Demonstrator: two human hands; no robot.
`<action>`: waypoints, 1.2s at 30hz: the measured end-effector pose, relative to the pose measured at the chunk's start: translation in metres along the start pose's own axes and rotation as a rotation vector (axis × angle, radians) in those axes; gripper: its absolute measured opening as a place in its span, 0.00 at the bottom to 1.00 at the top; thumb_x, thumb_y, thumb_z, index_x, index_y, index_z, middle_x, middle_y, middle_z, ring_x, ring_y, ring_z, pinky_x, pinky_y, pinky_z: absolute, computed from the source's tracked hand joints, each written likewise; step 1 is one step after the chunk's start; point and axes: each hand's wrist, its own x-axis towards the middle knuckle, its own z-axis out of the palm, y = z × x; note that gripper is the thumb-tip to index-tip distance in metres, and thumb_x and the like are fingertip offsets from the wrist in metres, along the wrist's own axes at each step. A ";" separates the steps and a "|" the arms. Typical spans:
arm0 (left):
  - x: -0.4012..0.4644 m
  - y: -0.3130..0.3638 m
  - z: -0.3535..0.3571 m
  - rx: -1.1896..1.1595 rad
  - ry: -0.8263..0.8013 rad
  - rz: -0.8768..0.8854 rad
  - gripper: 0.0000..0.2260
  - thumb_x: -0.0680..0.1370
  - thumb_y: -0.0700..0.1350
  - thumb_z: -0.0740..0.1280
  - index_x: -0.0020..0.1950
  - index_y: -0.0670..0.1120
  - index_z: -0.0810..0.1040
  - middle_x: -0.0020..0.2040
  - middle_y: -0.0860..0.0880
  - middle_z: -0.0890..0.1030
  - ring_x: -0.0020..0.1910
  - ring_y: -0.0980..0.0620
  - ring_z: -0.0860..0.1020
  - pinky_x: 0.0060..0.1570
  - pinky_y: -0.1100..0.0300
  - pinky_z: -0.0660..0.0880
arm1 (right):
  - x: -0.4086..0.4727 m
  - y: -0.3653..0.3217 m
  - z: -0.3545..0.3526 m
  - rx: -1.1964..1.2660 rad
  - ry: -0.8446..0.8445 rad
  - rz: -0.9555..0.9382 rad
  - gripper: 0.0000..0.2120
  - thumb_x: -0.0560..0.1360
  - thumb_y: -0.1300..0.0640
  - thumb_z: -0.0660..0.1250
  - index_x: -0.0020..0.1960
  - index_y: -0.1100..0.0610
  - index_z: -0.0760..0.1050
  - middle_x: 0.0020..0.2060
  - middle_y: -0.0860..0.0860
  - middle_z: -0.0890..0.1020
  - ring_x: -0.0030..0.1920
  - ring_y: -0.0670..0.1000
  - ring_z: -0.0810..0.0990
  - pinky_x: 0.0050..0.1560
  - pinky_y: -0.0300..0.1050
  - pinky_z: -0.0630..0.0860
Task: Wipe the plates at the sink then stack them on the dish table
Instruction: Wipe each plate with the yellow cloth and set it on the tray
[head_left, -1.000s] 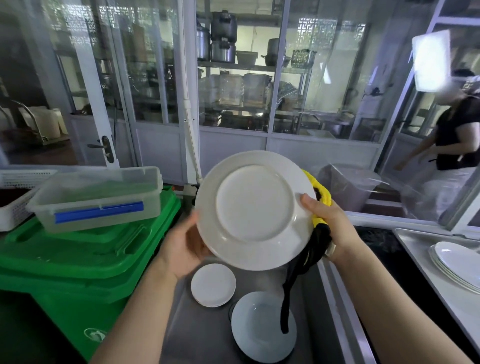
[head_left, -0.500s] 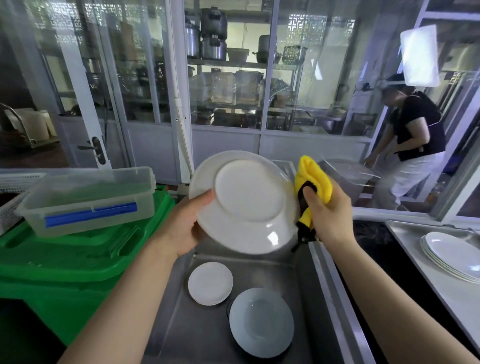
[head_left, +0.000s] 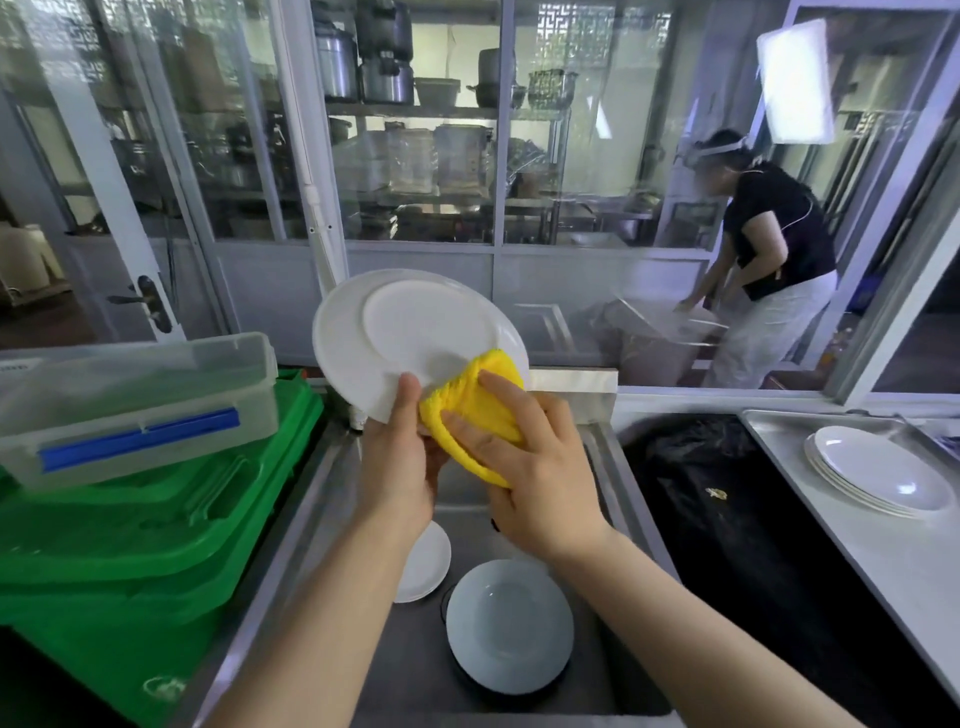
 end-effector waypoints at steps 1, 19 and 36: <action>-0.001 -0.001 -0.002 0.003 -0.009 -0.001 0.11 0.81 0.50 0.61 0.57 0.47 0.79 0.45 0.48 0.86 0.42 0.51 0.84 0.33 0.59 0.79 | -0.002 0.007 -0.001 -0.011 0.000 -0.006 0.26 0.70 0.62 0.56 0.63 0.47 0.78 0.65 0.56 0.74 0.48 0.63 0.73 0.50 0.50 0.74; -0.057 -0.076 -0.068 0.226 -0.091 -0.292 0.11 0.71 0.54 0.68 0.51 0.59 0.83 0.51 0.53 0.85 0.46 0.53 0.84 0.34 0.53 0.81 | -0.186 0.117 -0.024 -0.154 -0.370 0.671 0.26 0.71 0.63 0.72 0.66 0.47 0.75 0.68 0.55 0.72 0.56 0.64 0.72 0.52 0.57 0.74; -0.088 -0.135 -0.085 0.151 -0.110 -0.609 0.10 0.74 0.54 0.64 0.48 0.59 0.85 0.49 0.51 0.85 0.46 0.52 0.84 0.36 0.55 0.81 | -0.181 0.081 -0.017 1.651 -0.041 1.550 0.26 0.75 0.36 0.60 0.64 0.50 0.77 0.61 0.53 0.80 0.61 0.54 0.79 0.54 0.49 0.79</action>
